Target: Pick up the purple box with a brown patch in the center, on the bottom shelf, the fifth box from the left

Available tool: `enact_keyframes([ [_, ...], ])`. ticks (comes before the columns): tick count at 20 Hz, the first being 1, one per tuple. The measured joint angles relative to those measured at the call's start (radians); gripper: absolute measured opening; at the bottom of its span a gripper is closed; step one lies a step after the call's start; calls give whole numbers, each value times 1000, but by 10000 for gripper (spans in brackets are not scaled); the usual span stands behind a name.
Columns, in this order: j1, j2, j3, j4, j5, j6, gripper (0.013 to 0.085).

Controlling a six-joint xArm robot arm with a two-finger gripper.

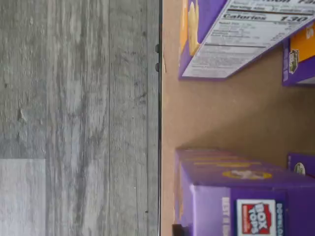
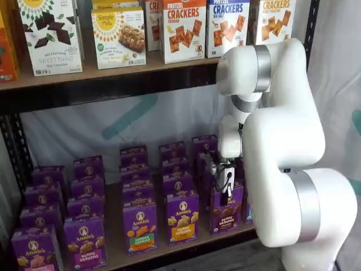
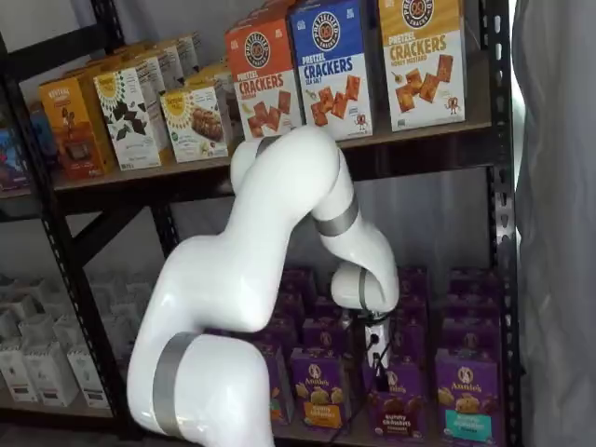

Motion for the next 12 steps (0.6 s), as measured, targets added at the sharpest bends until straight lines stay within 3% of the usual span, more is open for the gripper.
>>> enact_keyframes([
  [12, 3, -30, 43, 47, -23, -41, 330],
])
